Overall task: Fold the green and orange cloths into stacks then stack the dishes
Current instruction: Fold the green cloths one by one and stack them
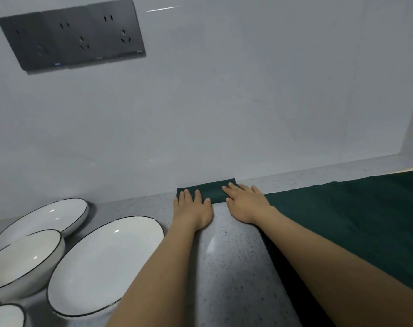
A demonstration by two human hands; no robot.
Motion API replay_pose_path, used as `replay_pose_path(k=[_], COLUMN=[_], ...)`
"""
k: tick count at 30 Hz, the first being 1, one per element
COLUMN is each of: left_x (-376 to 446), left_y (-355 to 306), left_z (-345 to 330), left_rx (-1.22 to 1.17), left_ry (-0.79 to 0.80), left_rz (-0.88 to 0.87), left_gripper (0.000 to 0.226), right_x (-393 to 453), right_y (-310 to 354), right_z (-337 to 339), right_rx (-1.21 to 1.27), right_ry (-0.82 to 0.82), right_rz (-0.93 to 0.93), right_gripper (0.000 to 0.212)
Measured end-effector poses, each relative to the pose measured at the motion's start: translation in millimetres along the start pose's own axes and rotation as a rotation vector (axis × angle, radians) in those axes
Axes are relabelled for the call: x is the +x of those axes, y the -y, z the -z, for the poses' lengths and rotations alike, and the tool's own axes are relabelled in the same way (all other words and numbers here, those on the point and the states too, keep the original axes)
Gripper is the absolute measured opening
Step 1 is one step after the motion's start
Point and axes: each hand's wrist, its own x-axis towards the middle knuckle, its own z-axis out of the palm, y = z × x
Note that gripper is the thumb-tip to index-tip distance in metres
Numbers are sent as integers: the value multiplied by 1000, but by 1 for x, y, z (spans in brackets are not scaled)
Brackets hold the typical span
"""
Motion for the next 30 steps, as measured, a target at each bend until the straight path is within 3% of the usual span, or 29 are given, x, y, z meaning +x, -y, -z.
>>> replay_pose_path(k=[18,23,30], left_x=[-1,-3,-32], left_y=[-4,-3,-11], left_z=[-16,-14,-11], left_rx=[-43,-56,-102], left_ry=[-206,-283,-239], left_rz=[42,-15,-106], left_gripper=[59,59,56], right_x=[5,1,-35], right_y=[-2,2,-4], right_z=[-6,-3,4], right_rx=[-81,-11,39], right_ry=[-124,-222,-236], right_rz=[31,40,26], right_gripper=[50,51,48])
